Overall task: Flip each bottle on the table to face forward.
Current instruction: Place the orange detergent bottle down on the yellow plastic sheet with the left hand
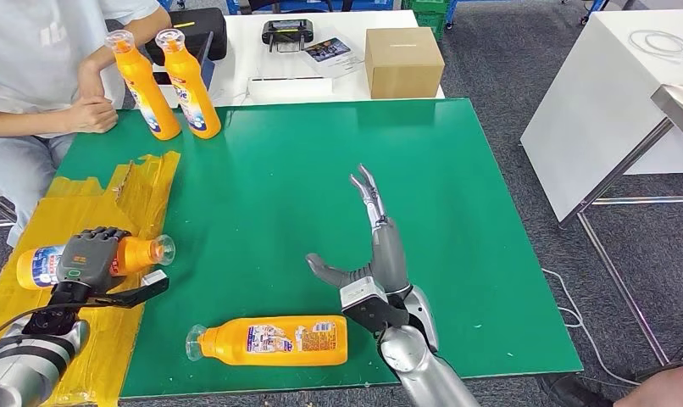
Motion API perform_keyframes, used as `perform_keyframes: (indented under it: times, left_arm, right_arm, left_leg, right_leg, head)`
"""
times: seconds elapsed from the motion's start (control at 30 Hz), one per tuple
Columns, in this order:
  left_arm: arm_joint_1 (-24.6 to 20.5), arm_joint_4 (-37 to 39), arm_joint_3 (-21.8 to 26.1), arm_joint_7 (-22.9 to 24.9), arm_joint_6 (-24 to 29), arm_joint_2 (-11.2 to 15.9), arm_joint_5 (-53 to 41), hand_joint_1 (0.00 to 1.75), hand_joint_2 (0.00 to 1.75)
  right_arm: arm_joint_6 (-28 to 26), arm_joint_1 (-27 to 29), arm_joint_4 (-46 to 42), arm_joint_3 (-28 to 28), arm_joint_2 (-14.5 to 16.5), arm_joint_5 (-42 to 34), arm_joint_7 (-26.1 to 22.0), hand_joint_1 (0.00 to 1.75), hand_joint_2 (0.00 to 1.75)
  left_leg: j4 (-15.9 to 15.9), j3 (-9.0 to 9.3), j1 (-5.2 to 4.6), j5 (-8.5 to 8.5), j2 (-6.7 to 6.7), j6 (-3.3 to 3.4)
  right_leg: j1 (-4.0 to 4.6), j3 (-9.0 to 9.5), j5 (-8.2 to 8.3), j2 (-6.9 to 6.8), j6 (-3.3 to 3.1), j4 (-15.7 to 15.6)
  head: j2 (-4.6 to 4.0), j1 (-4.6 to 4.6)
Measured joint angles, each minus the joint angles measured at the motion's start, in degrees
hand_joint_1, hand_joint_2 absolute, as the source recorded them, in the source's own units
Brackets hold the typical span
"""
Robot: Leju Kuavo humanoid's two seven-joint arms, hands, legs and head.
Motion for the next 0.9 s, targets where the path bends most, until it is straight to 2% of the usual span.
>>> perform_keyframes:
  times: [0.1, 0.53, 0.7, 0.9]
  left_arm:
    - [-0.25, 0.36, 0.06, -0.89, -0.89, -0.1, 0.72, 0.03, 1.75]
    - [-1.54, 1.97, 0.54, -0.7, -5.96, -0.68, 1.16, 0.0, 1.75]
    - [-2.99, 2.75, 0.78, -3.89, -11.93, -0.7, 3.59, 0.0, 1.75]
    - [-3.01, 2.81, 2.48, -9.85, -12.88, -0.72, 9.59, 0.0, 1.75]
  right_arm:
    - [0.01, -0.34, 0.43, 0.14, -0.25, 1.0, 0.58, 0.0, 1.75]
    - [0.15, -1.43, 2.48, 0.89, -1.25, 3.24, 1.67, 0.0, 1.75]
    - [0.74, -1.59, 2.81, 0.89, -1.86, 4.37, 2.47, 0.0, 1.75]
    - [1.27, -1.59, 3.26, 0.89, -2.26, 4.61, 2.55, 0.0, 1.75]
  left_leg:
    - [0.0, 0.04, 0.0, 0.0, -0.02, 0.0]
    - [-0.01, 0.25, 0.0, 0.03, -0.15, -0.04]
    - [-0.03, 0.47, 0.0, 0.03, -0.18, -0.05]
    - [-0.03, 0.5, 0.0, 0.06, -0.16, -0.08]
  right_leg:
    - [0.0, 0.05, 0.0, -0.01, 0.0, 0.0]
    - [0.0, 0.29, -0.01, -0.1, -0.01, 0.0]
    - [0.0, 0.53, -0.01, -0.13, -0.02, 0.0]
    - [0.0, 0.53, -0.01, -0.13, -0.02, 0.0]
  head:
    - [0.0, 0.01]
    - [0.0, 0.0]
    - [0.0, -0.01]
    - [0.0, 0.0]
